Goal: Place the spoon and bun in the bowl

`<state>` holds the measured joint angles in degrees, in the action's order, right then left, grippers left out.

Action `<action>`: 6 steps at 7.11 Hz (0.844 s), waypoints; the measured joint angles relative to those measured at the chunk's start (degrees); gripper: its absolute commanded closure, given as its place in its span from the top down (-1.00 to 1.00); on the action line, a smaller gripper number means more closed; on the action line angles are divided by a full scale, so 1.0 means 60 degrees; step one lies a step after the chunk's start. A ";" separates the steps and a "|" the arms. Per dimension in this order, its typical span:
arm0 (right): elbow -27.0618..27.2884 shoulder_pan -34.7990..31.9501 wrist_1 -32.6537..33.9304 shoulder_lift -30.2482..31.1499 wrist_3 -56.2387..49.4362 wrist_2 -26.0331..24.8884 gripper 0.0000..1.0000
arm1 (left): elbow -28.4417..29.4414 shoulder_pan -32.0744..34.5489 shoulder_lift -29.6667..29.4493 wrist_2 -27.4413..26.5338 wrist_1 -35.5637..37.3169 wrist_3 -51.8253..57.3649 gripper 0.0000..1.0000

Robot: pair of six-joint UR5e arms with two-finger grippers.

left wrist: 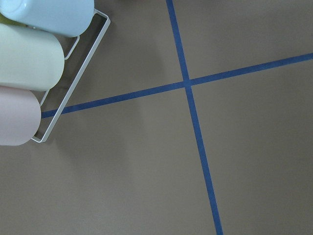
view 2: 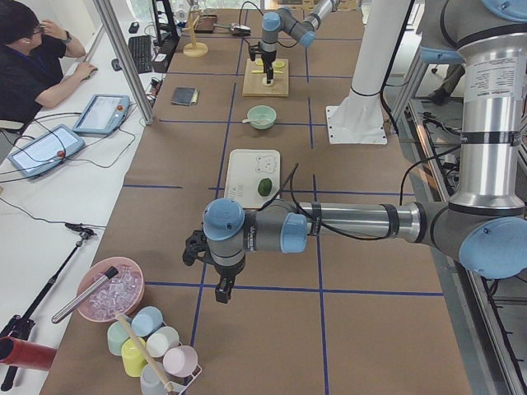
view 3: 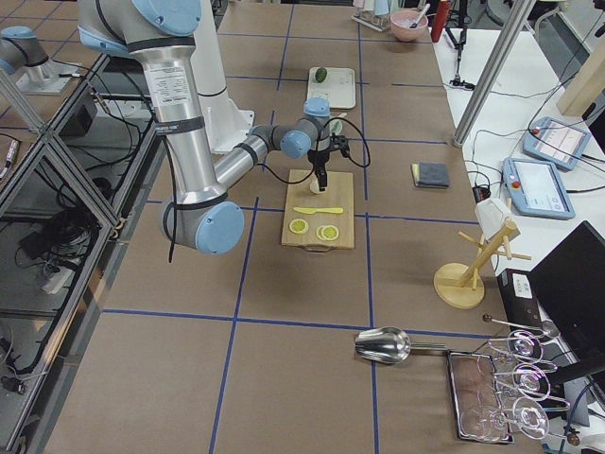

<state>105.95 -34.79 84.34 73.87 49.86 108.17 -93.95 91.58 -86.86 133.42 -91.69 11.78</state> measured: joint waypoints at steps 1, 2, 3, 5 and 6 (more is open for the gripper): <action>-0.0001 0.0002 0.0011 -0.0065 0.0003 0.0006 -1.00 | 0.0012 0.0000 -0.0005 0.0000 -0.0002 0.0000 1.00; 0.0001 0.0003 0.0016 -0.0094 -0.0001 0.0010 -1.00 | 0.0014 0.0000 -0.0007 -0.0003 -0.0003 0.0000 1.00; 0.0010 0.0005 0.0018 -0.0103 0.0000 0.0008 -1.00 | 0.0007 0.0000 -0.0009 -0.0006 -0.0007 0.0000 1.00; 0.0103 -0.0002 0.0029 -0.0171 0.0112 0.0007 -1.00 | 0.0000 0.0000 -0.0010 -0.0001 -0.0008 0.0000 1.00; 0.0184 0.0004 0.0061 -0.0381 0.0443 0.0018 -1.00 | -0.0005 0.0000 -0.0010 -0.0003 -0.0002 0.0000 1.00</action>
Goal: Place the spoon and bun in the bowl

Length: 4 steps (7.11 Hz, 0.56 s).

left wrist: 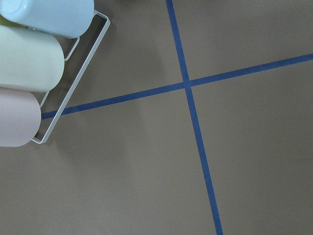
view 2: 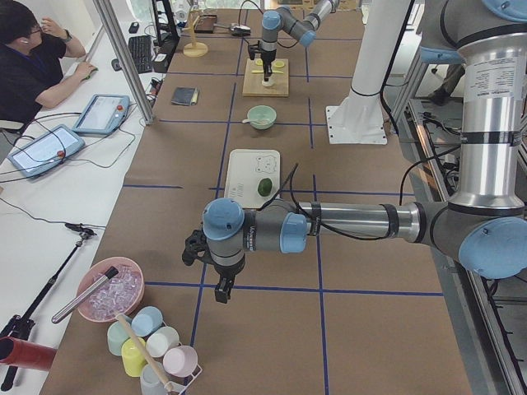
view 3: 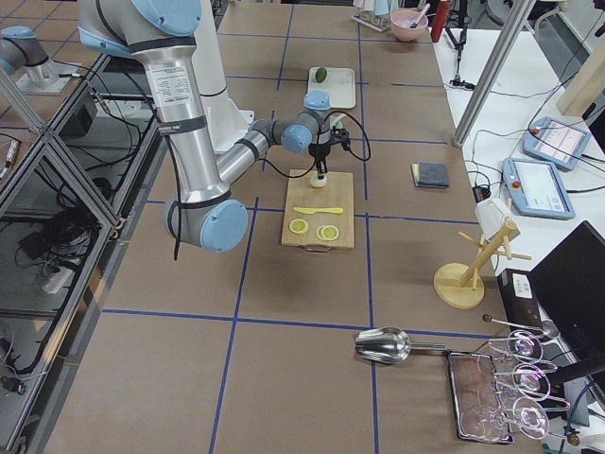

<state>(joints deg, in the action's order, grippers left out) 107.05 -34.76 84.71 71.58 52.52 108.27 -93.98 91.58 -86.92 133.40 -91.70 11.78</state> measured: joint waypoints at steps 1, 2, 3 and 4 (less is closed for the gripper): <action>0.0012 0.0027 0.0119 -0.0472 0.0566 0.0009 -1.00 | -0.0005 0.0000 0.0000 -0.0007 0.0001 0.0000 1.00; -0.0031 0.0065 0.0513 -0.1200 0.1226 0.0008 -1.00 | -0.0022 0.0000 0.0000 -0.0010 -0.0002 0.0000 1.00; -0.0150 0.0114 0.1105 -0.2108 0.1910 -0.0008 -1.00 | -0.0047 0.0000 0.0000 -0.0011 0.0005 -0.0003 1.00; -0.0525 0.0227 0.1495 -0.2992 0.2567 -0.0090 -1.00 | -0.0070 0.0000 0.0000 -0.0011 0.0013 -0.0009 1.00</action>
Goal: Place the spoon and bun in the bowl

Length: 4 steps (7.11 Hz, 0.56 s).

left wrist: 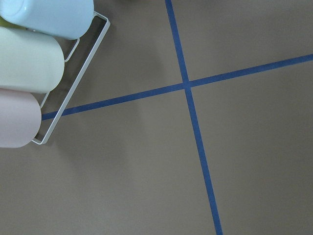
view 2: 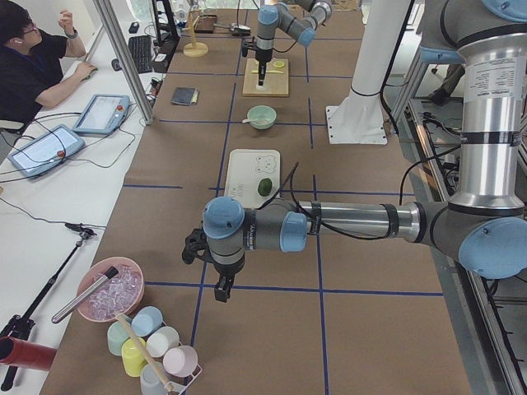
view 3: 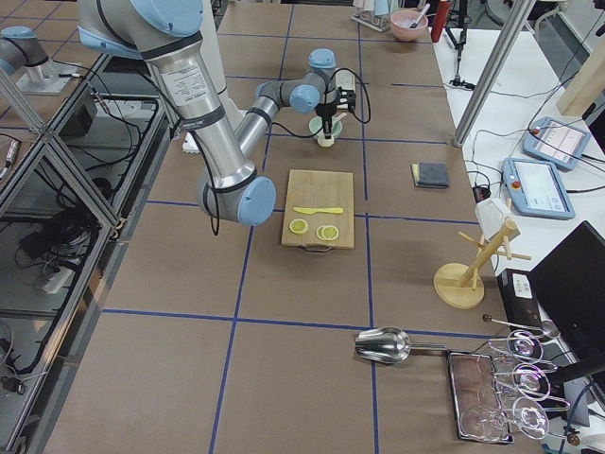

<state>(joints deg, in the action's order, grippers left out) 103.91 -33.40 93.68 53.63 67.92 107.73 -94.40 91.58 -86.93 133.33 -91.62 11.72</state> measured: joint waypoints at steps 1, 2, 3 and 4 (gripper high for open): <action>-0.0748 0.0232 0.0146 -0.0882 0.0573 -0.0319 -1.00 | -0.0007 0.0000 -0.0004 0.0000 0.0004 -0.0003 1.00; -0.1644 0.0508 0.0181 -0.1674 0.1020 -0.0724 -1.00 | -0.0010 0.0000 -0.0010 0.0000 0.0006 -0.0004 1.00; -0.2339 0.0747 0.0179 -0.2178 0.1280 -0.1009 -1.00 | -0.0012 0.0000 -0.0012 0.0000 0.0006 -0.0005 1.00; -0.2740 0.0964 0.0131 -0.2393 0.1418 -0.1282 -1.00 | -0.0012 0.0000 -0.0014 0.0003 0.0007 -0.0005 1.00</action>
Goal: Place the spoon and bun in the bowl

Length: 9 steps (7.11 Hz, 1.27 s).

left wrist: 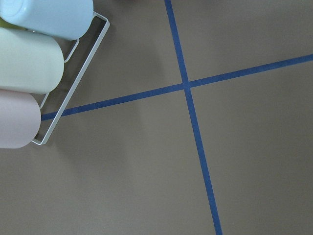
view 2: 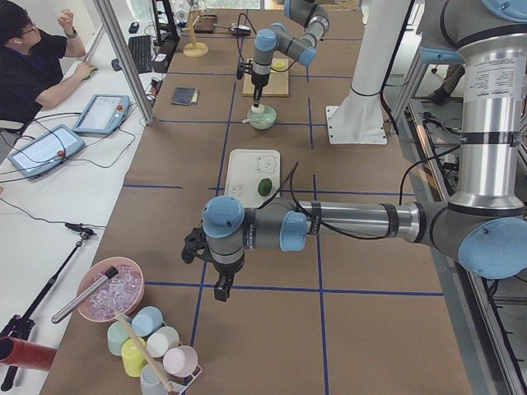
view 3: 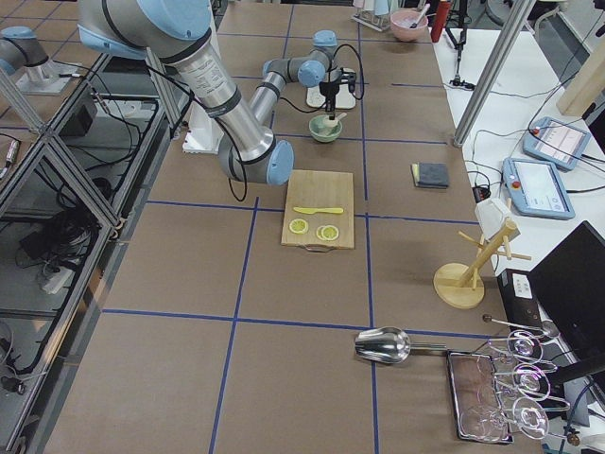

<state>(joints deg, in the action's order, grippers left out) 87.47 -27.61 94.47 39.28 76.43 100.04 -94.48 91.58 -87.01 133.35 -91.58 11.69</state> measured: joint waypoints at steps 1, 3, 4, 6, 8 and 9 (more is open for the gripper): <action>-0.0250 0.0189 -0.0103 -0.0058 0.0084 -0.0256 -1.00 | -0.0001 0.0000 0.0000 0.0006 0.0000 0.0000 1.00; -0.0500 0.0384 -0.0182 -0.0016 0.0090 -0.0413 0.54 | -0.0006 0.0000 0.0000 0.0011 -0.0003 0.0000 1.00; -0.0530 0.0430 -0.0190 0.0013 0.0068 -0.0432 1.00 | -0.0011 0.0000 -0.0001 0.0011 -0.0009 0.0000 1.00; -0.0481 0.0402 -0.0201 0.0033 -0.0007 -0.0441 1.00 | 0.0002 0.0000 -0.0016 0.0011 -0.0014 0.0000 1.00; 0.0074 -0.0247 -0.0199 0.0341 -0.0606 -0.0113 1.00 | 0.0013 0.0000 -0.0036 0.0008 -0.0011 0.0009 1.00; 0.0718 -0.0885 -0.0210 0.0964 -0.1514 0.0421 1.00 | 0.0036 0.0000 -0.0023 0.0002 -0.0001 0.0017 1.00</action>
<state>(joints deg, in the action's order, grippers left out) 91.77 -32.92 93.21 45.06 67.35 102.56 -94.26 91.58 -87.15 133.36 -91.59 11.79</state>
